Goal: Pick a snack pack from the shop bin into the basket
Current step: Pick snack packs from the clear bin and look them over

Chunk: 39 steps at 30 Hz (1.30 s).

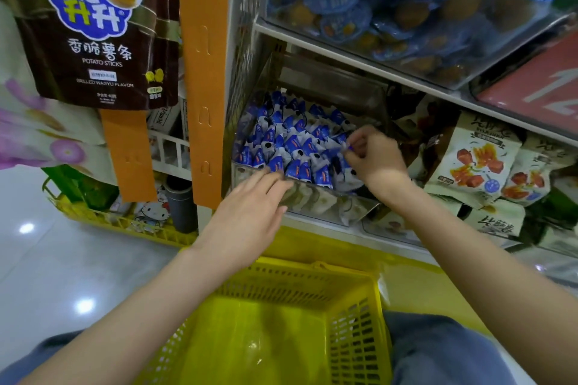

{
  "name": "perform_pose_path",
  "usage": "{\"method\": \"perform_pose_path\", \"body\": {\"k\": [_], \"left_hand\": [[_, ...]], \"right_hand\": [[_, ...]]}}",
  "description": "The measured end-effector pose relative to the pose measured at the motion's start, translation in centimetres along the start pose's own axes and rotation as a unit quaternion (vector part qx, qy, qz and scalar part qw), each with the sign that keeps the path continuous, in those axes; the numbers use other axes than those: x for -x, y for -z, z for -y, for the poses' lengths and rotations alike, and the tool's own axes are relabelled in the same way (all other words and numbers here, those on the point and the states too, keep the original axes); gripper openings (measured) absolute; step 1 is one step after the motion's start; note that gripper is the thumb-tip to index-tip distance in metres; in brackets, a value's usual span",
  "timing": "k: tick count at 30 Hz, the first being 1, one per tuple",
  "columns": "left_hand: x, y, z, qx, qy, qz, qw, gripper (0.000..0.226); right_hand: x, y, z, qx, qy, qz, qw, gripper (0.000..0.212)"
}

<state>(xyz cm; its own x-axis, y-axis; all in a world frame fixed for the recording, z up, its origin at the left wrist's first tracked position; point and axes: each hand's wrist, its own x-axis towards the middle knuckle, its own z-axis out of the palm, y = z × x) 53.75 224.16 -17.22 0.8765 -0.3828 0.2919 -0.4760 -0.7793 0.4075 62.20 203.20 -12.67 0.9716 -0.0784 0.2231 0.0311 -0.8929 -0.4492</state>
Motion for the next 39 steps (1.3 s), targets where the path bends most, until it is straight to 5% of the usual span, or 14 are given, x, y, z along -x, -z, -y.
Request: {"method": "perform_pose_path", "body": {"k": [5, 9, 14, 19, 25, 36, 39], "left_hand": [[2.8, -1.0, -1.5, 0.176, 0.068, 0.005, 0.982, 0.041], [3.4, -2.2, -2.1, 0.395, 0.19, 0.002, 0.899, 0.037], [4.0, -4.0, -2.3, 0.562, 0.259, 0.005, 0.786, 0.013], [4.7, -6.3, -1.6, 0.527, 0.298, 0.019, 0.795, 0.014], [4.3, -7.7, -1.9, 0.512, 0.269, 0.043, 0.814, 0.019], [3.2, -9.1, -1.9, 0.52, 0.321, -0.015, 0.791, 0.011], [3.4, -9.1, -1.8, 0.501, 0.311, -0.007, 0.808, 0.013]], "right_hand": [[4.9, 2.6, 1.5, -0.163, 0.126, -0.099, 0.974, 0.018], [9.8, 1.2, 1.6, -0.26, 0.128, -0.015, 0.957, 0.024], [13.1, -2.8, 0.4, -0.295, -0.01, 0.128, 0.947, 0.019], [13.9, -5.4, -1.0, -0.371, -0.058, 0.237, 0.896, 0.009], [13.3, -7.0, -2.8, -0.392, -0.146, 0.22, 0.881, 0.023], [13.0, -9.1, -2.9, -0.356, -0.126, 0.196, 0.905, 0.018], [13.5, -9.3, -2.9, -0.281, -0.028, 0.18, 0.942, 0.016]]}}
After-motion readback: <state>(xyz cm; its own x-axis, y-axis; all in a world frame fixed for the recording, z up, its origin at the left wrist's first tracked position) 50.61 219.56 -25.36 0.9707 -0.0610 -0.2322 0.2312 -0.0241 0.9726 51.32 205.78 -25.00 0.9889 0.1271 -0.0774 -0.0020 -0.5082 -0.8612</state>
